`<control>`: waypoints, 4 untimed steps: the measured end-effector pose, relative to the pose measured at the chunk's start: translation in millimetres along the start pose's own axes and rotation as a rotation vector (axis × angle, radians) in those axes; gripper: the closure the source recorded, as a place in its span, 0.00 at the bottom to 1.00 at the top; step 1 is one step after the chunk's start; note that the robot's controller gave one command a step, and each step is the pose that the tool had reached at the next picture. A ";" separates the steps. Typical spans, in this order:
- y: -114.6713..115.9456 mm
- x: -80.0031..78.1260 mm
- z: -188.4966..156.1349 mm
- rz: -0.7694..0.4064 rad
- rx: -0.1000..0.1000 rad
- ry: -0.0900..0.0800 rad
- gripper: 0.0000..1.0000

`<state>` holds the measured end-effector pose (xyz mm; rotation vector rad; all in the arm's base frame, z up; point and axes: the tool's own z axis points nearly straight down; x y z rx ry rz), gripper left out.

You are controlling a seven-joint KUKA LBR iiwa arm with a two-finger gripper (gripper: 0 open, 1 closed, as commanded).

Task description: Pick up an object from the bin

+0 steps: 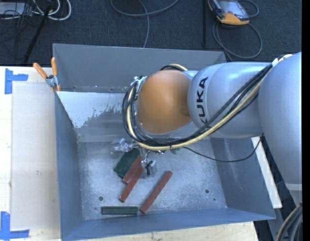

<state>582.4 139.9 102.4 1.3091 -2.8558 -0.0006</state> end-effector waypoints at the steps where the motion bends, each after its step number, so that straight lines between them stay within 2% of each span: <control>1: -3.6 -2.4 31.5 -0.243 -0.002 -0.001 1.00; 3: -3.5 -2.2 29.2 -0.241 -0.002 -0.002 1.00; 4: -2.0 -0.8 16.6 -0.241 -0.005 0.003 1.00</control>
Offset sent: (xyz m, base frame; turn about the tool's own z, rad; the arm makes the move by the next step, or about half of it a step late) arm 0.0000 0.0000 0.0000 0.0000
